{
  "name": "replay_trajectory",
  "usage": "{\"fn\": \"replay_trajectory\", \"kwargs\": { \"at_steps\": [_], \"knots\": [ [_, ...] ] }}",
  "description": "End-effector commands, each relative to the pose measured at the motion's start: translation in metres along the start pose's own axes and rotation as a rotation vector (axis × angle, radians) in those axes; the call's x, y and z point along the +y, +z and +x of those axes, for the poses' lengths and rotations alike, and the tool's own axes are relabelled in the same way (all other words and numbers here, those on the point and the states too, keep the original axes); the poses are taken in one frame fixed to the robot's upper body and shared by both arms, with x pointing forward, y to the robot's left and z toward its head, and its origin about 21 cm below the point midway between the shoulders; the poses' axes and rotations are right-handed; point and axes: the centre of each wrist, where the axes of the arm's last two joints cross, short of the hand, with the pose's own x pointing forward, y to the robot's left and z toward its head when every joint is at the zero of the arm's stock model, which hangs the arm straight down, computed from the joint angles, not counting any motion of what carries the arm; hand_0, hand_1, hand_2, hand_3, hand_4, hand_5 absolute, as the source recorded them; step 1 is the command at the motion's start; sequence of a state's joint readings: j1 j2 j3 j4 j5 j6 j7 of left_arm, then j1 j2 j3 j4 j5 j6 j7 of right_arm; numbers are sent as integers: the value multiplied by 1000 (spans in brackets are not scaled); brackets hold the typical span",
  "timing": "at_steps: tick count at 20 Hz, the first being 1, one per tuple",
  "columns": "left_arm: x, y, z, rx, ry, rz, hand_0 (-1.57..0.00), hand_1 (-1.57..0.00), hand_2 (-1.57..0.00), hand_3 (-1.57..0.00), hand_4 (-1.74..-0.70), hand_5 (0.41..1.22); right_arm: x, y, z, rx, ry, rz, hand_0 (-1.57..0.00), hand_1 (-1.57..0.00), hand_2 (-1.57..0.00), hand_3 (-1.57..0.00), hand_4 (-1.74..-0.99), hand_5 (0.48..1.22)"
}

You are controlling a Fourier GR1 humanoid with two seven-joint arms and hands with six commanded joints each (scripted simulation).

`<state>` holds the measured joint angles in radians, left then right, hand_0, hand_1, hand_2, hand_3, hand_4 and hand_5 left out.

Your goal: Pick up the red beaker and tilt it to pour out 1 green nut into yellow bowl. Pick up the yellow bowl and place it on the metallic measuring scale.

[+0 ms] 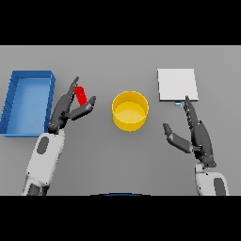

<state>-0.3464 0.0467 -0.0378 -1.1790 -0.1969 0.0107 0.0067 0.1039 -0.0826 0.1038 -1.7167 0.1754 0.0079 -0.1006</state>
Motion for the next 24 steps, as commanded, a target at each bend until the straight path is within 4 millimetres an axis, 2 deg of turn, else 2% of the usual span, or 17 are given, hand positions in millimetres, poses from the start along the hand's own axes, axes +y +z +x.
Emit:
{"fn": "replay_trajectory", "kwargs": {
  "at_steps": [1,6,8,10,12,14,15,16,17,19,21,24],
  "knots": [
    [-1,-3,-1,0,-3,-2,1,1,1,1,-1197,663,0,-1,0,4,-1,-4,1,1,1,1,-1231,633],
    [-5,-18,-8,0,0,13,1,1,1,1,-1215,678,1,1,0,2,5,-11,1,1,1,1,-1241,641],
    [-8,-25,-5,-14,33,16,1,1,1,1,-1246,695,-1,-1,-1,22,-2,-23,1,1,1,1,-1245,642],
    [-6,-26,-16,-46,78,34,1,1,1,1,-1285,708,-2,1,3,6,-7,-17,1,1,1,1,-1246,645],
    [-10,-30,-17,-45,119,40,-4,-7,-54,-37,-1328,738,1,0,2,11,-12,-20,1,1,1,1,-1244,644],
    [-16,-34,-16,-57,136,55,-207,-230,-287,-254,-1401,787,-1,1,2,2,-4,-20,1,1,1,1,-1240,645],
    [-21,-36,-16,-60,137,71,-379,-406,-457,-518,-1410,874,-5,3,1,11,5,-23,1,1,1,1,-1236,647],
    [-25,-39,-15,-40,117,94,-551,-588,-662,-728,-1471,943,-5,1,2,9,0,-24,1,1,1,1,-1237,648],
    [-27,-39,-16,-41,82,103,-755,-783,-844,-884,-1519,999,-4,1,3,9,-9,-15,1,1,1,1,-1239,648],
    [-31,-44,-12,-56,25,92,-1049,-1067,-1106,-1058,-1589,1079,-1,2,3,9,-5,-10,1,1,1,1,-1239,648],
    [-31,-43,-13,-71,29,84,-1237,-1248,-1273,-1154,-1636,1130,-2,0,1,15,-3,-14,1,1,1,1,-1242,650],
    [-29,-42,-12,-68,29,80,-1400,-1406,-1419,-1357,-1542,1174,-4,1,0,3,-32,-18,1,1,1,1,-1255,644]
  ]
}}
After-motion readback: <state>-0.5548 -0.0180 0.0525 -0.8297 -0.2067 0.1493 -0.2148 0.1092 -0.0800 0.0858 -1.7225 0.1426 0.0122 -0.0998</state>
